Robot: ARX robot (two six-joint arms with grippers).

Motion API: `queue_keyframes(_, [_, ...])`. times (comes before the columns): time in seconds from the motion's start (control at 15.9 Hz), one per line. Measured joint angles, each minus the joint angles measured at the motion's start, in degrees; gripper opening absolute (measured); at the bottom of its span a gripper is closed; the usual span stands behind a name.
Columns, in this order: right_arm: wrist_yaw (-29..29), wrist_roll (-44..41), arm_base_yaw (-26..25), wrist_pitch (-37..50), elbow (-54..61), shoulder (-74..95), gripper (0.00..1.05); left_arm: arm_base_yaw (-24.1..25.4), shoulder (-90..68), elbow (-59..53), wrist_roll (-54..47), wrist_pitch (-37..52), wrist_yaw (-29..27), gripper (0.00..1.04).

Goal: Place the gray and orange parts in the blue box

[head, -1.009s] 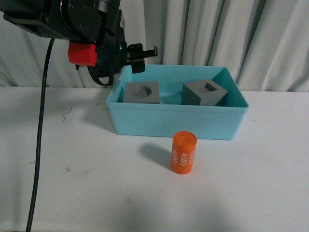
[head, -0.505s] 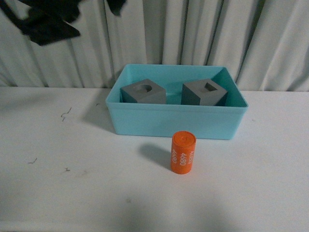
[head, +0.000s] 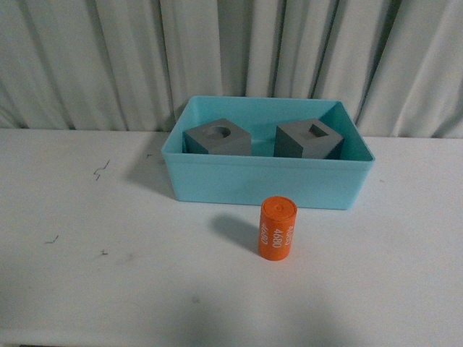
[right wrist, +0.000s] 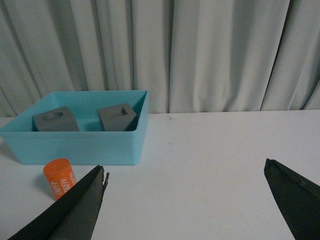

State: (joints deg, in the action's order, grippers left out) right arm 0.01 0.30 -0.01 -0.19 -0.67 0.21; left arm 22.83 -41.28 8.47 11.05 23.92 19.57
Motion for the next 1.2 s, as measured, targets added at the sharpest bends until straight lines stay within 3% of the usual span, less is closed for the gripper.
queue_keyframes(0.06, [-0.02, 0.00, 0.00, 0.00, 0.00, -0.02, 0.98, -3.74, 4.02, -3.91, -5.22, 6.51, 0.22, 0.58])
queue_keyframes(0.32, [0.00, 0.00, 0.00, 0.00, 0.00, -0.02, 0.98, -12.07, 14.75, -6.69, -9.99, 0.74, -8.59, 0.04])
queue_keyframes(0.5, [0.00, 0.00, 0.00, 0.00, 0.00, -0.02, 0.98, -16.00, 20.52, -7.89, -10.19, -3.21, -12.68, 0.02])
queue_keyframes(0.57, [0.02, 0.00, 0.00, -0.02, 0.00, -0.02, 0.98, -21.03, 22.99, -7.89, -10.19, -5.68, -18.23, 0.02])
queue_keyframes(0.63, [-0.02, 0.00, 0.00, -0.02, 0.00, -0.02, 0.98, -23.50, 24.50, -7.89, -10.27, -6.86, -18.51, 0.02])
queue_keyframes(1.01, [0.00, 0.00, 0.00, -0.02, 0.00, 0.00, 0.98, -22.80, 31.50, -7.89, -10.27, -14.01, -19.61, 0.02])
queue_keyframes(1.07, [0.00, 0.00, 0.00, -0.02, 0.00, 0.00, 0.98, -22.80, 36.06, -7.85, -10.27, -21.09, -19.63, 0.02])
queue_keyframes(1.2, [-0.04, 0.00, 0.00, 0.09, 0.00, 0.00, 0.98, -22.84, 40.92, -7.65, -10.27, -23.93, -19.67, 0.02])
